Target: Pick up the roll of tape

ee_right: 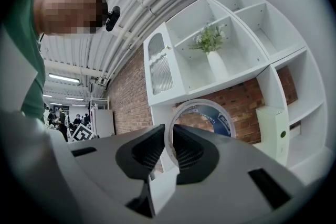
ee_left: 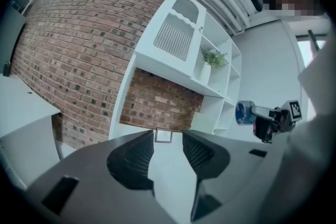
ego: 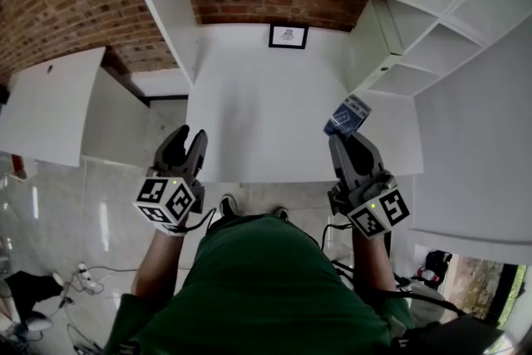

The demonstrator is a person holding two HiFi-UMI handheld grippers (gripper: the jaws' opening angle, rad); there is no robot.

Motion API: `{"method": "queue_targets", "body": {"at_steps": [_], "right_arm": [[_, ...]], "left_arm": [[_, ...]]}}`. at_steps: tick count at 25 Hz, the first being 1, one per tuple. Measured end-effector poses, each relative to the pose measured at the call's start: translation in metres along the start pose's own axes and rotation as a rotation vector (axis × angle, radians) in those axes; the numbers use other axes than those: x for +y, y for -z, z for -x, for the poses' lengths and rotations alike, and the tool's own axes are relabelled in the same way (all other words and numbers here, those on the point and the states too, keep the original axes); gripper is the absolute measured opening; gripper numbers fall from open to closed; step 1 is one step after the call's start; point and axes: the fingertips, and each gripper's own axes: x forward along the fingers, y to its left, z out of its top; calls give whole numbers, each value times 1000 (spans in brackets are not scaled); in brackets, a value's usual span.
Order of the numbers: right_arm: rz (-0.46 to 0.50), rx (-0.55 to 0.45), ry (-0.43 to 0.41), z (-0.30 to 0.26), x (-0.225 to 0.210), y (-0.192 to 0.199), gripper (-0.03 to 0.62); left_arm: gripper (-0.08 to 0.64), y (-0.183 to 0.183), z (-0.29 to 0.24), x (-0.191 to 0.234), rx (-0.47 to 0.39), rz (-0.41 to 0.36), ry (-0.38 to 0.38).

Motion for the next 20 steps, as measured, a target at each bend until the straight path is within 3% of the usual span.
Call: {"method": "queue_targets", "body": {"at_steps": [20], "right_arm": [[-15, 4, -23, 2, -4, 3, 64]], "left_arm": [[183, 6, -4, -7, 24, 0, -8]]}}
